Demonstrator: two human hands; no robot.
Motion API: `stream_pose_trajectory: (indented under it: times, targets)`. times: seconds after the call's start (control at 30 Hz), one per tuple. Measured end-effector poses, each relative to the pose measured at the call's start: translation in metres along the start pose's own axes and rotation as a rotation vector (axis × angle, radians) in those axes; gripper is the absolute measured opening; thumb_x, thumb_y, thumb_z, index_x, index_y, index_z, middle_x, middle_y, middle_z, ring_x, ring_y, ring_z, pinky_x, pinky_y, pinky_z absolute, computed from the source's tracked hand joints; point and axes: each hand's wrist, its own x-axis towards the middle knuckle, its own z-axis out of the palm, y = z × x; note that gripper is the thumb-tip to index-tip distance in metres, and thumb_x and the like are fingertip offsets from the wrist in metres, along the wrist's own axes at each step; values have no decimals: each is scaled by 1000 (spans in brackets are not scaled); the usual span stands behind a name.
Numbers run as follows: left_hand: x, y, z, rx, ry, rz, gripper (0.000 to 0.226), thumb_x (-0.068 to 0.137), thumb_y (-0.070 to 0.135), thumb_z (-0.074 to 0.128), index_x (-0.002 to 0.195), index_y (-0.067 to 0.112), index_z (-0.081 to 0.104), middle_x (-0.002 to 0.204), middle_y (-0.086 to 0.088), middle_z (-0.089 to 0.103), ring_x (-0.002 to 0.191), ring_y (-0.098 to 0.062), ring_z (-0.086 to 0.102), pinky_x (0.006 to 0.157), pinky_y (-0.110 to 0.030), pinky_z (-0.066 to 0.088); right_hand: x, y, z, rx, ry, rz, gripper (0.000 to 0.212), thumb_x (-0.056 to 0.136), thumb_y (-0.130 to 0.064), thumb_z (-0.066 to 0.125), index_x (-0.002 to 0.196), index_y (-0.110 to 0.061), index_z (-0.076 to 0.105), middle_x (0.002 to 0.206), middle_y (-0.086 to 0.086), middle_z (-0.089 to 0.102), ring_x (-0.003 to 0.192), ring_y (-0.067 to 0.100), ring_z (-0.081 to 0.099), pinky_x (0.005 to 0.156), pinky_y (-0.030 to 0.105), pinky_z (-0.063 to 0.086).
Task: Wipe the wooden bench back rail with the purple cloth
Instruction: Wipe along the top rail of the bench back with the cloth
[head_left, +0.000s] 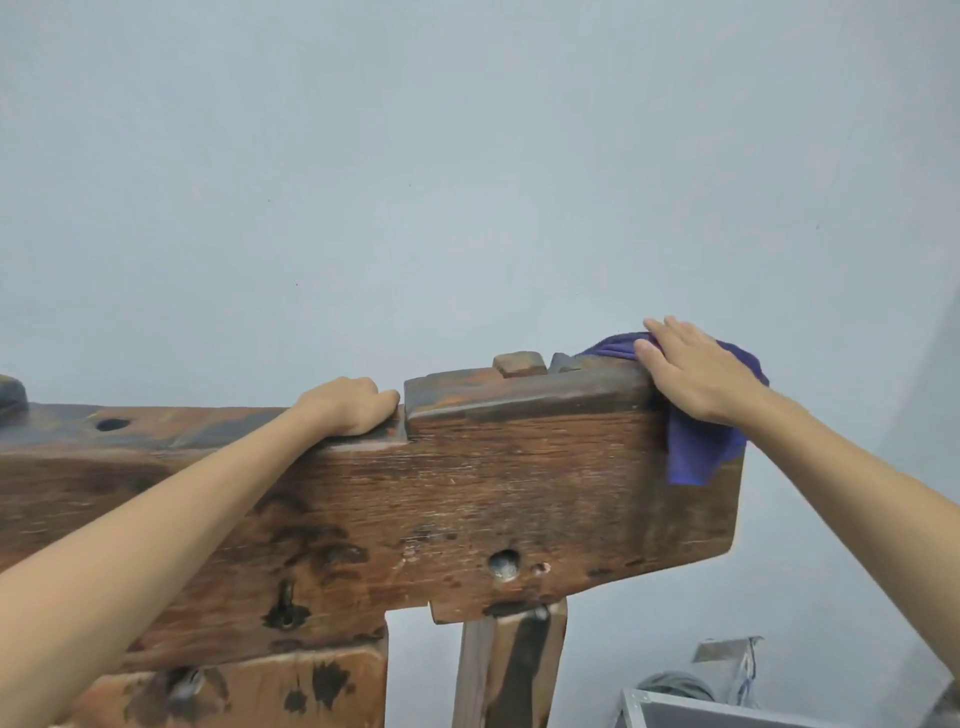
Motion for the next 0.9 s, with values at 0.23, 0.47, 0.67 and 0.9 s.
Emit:
stream_pose_trajectory:
  times: [0.23, 0.47, 0.67, 0.9]
  targets:
    - [11, 0, 9, 38, 37, -13, 42, 96, 46, 27, 84, 16, 53, 95, -10, 57, 89, -29, 55, 86, -38, 46, 65, -2, -7, -146, -175, 341, 45, 95, -39, 38, 130, -28, 63, 140, 5, 60, 125, 32, 55, 97, 40, 42]
    - [7, 1, 5, 48, 43, -34, 43, 96, 47, 28, 95, 15, 55, 117, -15, 64, 93, -30, 54, 91, -40, 45, 69, -134, 34, 131, -29, 130, 29, 94, -18, 49, 113, -15, 70, 123, 13, 68, 113, 37, 60, 83, 37, 44]
    - [-1, 4, 1, 17, 46, -25, 54, 97, 48, 28, 129, 15, 56, 134, -14, 59, 116, -33, 56, 99, -40, 43, -8, -155, 29, 285, -159, -464, 31, 102, -43, 48, 120, -37, 72, 120, -19, 72, 115, 8, 61, 94, 38, 50]
    - [-2, 8, 4, 18, 66, -40, 55, 96, 49, 27, 121, 13, 60, 130, -15, 61, 113, -34, 57, 95, -40, 45, 21, -134, 3, 371, -59, -431, 31, 105, -35, 48, 125, -30, 71, 131, -11, 69, 123, 10, 61, 104, 32, 44]
